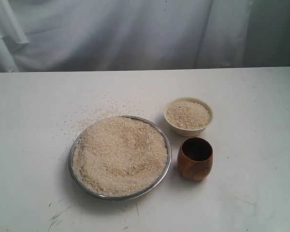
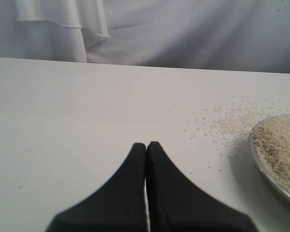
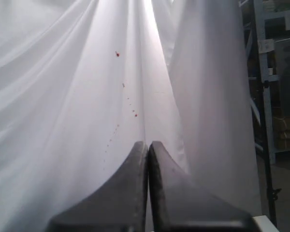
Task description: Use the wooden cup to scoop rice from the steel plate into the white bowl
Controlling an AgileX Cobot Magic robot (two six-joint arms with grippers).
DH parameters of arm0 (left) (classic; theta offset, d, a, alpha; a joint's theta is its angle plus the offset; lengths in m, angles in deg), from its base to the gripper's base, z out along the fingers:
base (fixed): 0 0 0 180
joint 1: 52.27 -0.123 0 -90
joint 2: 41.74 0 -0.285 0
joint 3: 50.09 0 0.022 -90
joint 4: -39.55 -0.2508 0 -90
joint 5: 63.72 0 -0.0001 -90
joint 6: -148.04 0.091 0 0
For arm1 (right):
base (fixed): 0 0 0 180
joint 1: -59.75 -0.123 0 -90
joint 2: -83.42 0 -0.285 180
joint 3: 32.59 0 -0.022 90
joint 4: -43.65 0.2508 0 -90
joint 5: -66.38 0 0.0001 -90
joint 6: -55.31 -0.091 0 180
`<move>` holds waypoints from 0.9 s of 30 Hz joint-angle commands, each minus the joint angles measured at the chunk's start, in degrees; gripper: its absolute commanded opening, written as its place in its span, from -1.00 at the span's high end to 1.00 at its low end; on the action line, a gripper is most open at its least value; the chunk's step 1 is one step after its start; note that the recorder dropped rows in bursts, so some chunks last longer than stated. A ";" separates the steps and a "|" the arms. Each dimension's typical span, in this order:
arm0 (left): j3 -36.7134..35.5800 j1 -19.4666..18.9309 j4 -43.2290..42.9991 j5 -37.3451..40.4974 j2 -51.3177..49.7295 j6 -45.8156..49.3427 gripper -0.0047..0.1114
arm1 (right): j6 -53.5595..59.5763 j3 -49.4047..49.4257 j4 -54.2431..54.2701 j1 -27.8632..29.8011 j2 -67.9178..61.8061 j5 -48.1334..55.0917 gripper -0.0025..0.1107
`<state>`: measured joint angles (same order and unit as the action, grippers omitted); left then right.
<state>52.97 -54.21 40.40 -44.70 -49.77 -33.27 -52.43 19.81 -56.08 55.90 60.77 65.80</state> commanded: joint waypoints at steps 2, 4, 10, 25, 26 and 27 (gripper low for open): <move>-0.28 0.15 -0.06 -0.76 0.24 -0.04 0.92 | 0.06 0.34 -0.21 0.47 0.52 1.93 0.96; -0.28 0.15 -0.06 -0.76 0.24 -0.04 0.92 | 0.06 0.34 -0.21 0.47 0.52 1.14 0.96; -0.28 0.15 -0.06 -0.76 0.24 -0.04 0.92 | 66.38 2.34 62.69 0.47 1.46 10.44 0.96; -0.28 0.15 -0.06 -0.76 0.24 -0.04 0.92 | 102.99 11.07 100.46 0.47 4.02 16.27 0.96; -0.28 0.15 -0.06 -0.76 0.24 -0.04 0.92 | 104.01 12.77 102.01 0.47 5.24 15.37 0.96; -0.28 0.15 -0.06 -0.76 0.24 -0.04 0.92 | 104.90 14.05 103.35 0.47 6.33 14.98 0.96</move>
<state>52.97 -54.21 40.40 -44.70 -49.77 -33.27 49.26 29.87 43.30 55.90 64.50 83.07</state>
